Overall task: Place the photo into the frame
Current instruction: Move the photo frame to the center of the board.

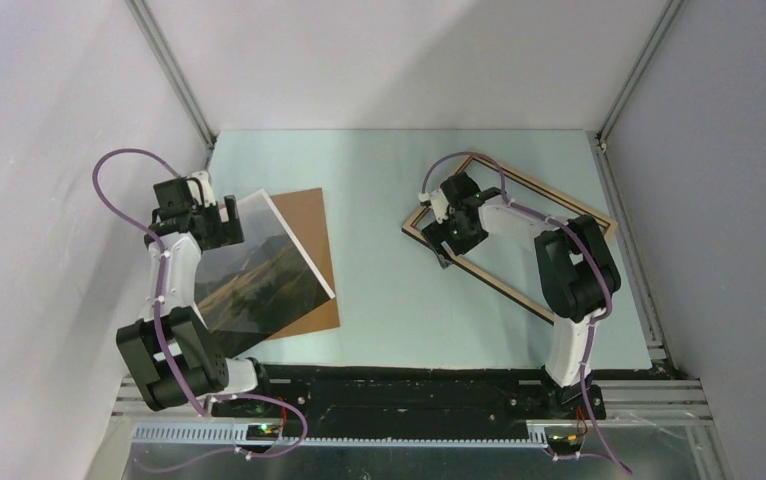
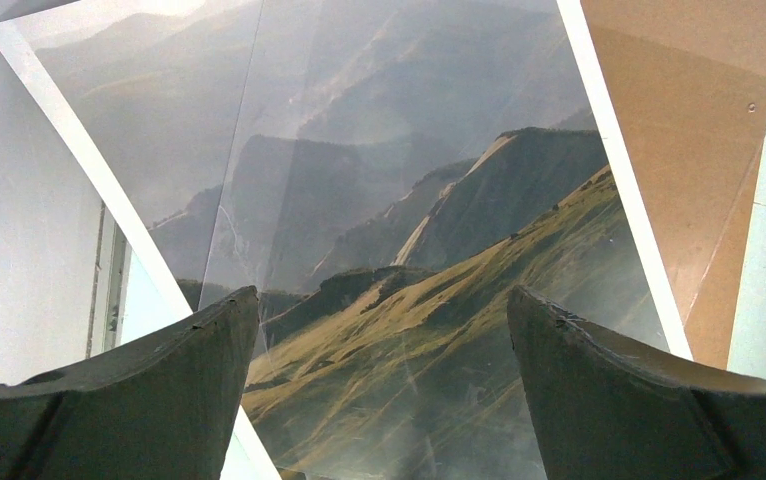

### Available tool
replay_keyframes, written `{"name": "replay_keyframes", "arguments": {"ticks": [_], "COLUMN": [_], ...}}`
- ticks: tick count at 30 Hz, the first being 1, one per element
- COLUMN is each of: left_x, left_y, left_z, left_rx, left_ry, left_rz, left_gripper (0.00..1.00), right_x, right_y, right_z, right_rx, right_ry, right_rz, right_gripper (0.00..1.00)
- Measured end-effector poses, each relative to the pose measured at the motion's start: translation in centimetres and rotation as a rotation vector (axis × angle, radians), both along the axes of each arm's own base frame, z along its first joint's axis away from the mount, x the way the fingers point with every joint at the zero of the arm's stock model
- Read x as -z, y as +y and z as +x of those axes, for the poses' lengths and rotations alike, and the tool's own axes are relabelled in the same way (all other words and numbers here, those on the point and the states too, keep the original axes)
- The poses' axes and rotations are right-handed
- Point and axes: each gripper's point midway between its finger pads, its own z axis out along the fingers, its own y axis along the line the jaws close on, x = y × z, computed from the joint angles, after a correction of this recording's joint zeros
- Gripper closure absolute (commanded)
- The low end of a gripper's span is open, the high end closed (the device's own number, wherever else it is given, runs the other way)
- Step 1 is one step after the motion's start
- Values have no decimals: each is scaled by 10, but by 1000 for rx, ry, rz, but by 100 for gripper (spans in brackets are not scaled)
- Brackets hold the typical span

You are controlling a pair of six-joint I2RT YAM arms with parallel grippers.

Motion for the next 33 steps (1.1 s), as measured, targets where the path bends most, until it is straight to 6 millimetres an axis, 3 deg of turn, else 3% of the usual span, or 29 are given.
{"name": "replay_keyframes", "arguments": {"ticks": [4, 12, 19, 25, 33], "left_x": [0, -2, -5, -7, -10], "left_y": [-1, -4, -4, -5, -6], "left_z": [0, 0, 0, -3, -5], "left_rx": [3, 13, 15, 14, 12], "left_ry": [0, -8, -17, -15, -20], "left_rz": [-3, -14, -12, -13, -13], "left_gripper": [2, 2, 2, 2, 2], "right_x": [8, 11, 10, 8, 5], "right_y": [-1, 4, 28, 62, 91], "right_z": [-10, -12, -14, 9, 53], "right_rx": [-5, 16, 15, 100, 293], "right_ry": [30, 33, -4, 18, 69], "right_rz": [0, 10, 5, 79, 229], "right_gripper": [23, 62, 77, 97, 100]}}
